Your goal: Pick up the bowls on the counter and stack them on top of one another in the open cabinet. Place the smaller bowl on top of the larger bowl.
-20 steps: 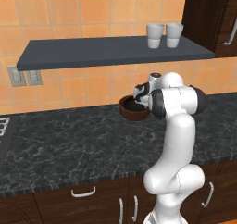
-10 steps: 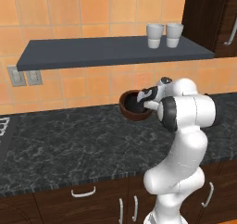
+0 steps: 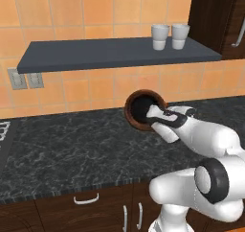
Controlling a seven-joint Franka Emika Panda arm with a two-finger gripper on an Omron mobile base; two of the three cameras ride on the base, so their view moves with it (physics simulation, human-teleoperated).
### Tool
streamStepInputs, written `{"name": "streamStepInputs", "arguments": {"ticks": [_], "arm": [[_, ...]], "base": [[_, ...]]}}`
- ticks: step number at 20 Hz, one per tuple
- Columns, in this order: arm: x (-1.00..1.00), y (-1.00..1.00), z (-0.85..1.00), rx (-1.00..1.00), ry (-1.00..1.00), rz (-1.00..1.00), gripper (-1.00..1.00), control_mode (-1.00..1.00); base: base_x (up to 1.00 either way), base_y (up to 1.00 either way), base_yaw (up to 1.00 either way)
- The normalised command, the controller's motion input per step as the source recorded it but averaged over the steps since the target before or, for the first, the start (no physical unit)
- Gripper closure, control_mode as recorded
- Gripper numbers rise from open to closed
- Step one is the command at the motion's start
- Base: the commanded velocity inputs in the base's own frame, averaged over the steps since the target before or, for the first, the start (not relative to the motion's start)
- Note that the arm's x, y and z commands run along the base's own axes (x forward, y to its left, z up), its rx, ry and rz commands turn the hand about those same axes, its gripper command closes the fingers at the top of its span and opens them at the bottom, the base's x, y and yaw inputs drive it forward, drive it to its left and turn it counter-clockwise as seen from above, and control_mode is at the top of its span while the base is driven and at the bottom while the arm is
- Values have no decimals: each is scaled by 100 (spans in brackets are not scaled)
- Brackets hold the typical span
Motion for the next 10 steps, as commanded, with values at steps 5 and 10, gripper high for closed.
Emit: {"name": "streamStepInputs", "arguments": {"ticks": [5,10], "arm": [[-97,34,100,0,-1,13,100,-100],[-82,33,100,0,10,14,100,-100]], "base": [[0,0,0],[0,0,0]]}}
